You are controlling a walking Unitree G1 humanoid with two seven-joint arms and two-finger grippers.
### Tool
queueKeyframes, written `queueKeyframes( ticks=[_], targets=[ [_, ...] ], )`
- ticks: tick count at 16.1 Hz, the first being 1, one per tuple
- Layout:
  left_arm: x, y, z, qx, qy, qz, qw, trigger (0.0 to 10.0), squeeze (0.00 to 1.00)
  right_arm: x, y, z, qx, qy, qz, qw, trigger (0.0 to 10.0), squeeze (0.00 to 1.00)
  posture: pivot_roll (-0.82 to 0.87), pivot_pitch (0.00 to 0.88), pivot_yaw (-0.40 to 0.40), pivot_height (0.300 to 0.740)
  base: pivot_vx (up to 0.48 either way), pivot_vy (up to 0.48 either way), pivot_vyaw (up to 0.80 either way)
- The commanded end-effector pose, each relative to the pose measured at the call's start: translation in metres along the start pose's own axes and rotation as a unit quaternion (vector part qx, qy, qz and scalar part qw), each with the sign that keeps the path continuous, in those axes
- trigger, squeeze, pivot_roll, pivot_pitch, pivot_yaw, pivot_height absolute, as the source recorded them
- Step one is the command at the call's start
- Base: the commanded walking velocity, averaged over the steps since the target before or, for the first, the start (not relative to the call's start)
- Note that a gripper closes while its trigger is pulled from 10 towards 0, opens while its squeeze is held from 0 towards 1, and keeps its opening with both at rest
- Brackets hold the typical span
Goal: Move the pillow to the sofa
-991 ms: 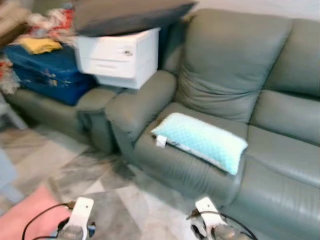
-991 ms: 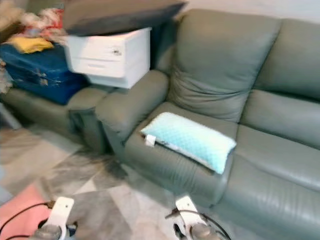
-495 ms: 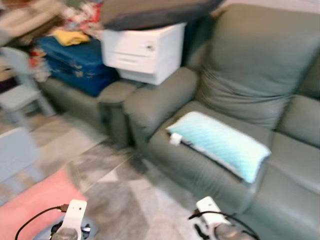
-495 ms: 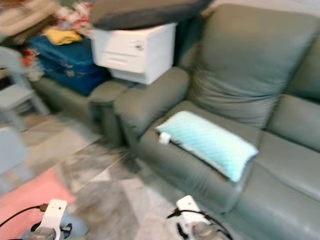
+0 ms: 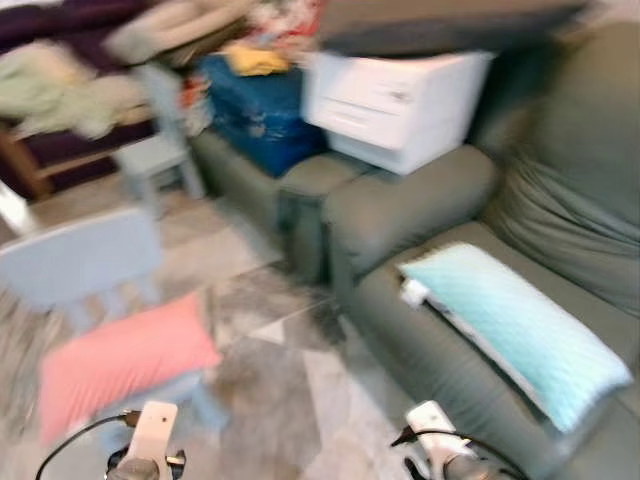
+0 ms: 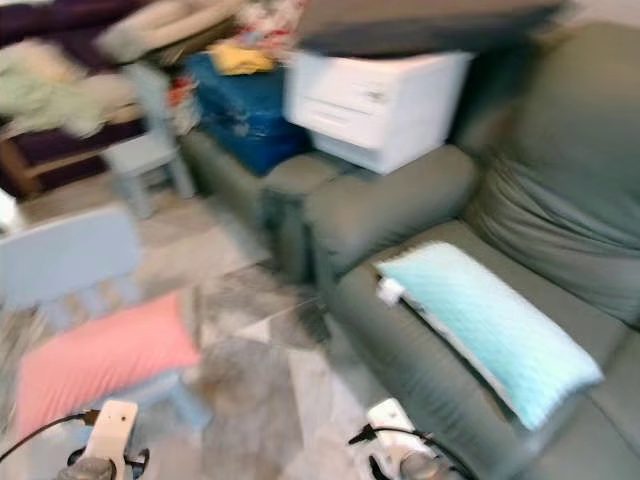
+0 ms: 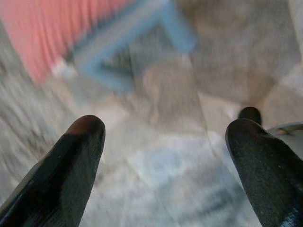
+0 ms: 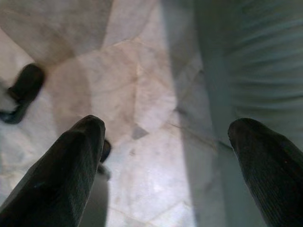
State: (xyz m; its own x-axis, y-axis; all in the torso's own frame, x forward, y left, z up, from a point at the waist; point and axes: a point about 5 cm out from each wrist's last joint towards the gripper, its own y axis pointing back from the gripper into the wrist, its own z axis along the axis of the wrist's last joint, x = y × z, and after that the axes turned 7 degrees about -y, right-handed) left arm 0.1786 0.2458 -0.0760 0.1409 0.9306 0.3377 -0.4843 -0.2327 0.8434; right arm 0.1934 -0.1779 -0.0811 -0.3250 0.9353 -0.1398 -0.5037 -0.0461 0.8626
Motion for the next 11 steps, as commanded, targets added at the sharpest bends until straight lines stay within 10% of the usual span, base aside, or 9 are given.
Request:
queueKeyframes(
  ticks=[1,8,11],
  targets=[
    [0.002,0.000,0.001,0.001,-0.006,0.004,1.000,10.0,0.00,0.010,-0.002,0.014,-0.020,0.006,0.013,1.000,10.0,0.00,0.03,0.000,0.019,0.740,0.000,0.000,0.80],
    [-0.012,-0.001,0.014,-0.015,0.035,-0.006,0.999,10.0,0.00,0.009,-0.002,0.014,-0.020,0.009,0.004,1.000,10.0,0.00,0.04,0.000,0.019,0.740,0.000,0.000,0.69],
    [-0.012,-0.001,0.030,-0.054,0.084,-0.017,0.995,10.0,0.00,-0.008,0.000,0.013,-0.025,-0.068,-0.028,0.997,10.0,0.00,0.04,0.000,0.019,0.740,0.000,0.000,0.00]
  ],
)
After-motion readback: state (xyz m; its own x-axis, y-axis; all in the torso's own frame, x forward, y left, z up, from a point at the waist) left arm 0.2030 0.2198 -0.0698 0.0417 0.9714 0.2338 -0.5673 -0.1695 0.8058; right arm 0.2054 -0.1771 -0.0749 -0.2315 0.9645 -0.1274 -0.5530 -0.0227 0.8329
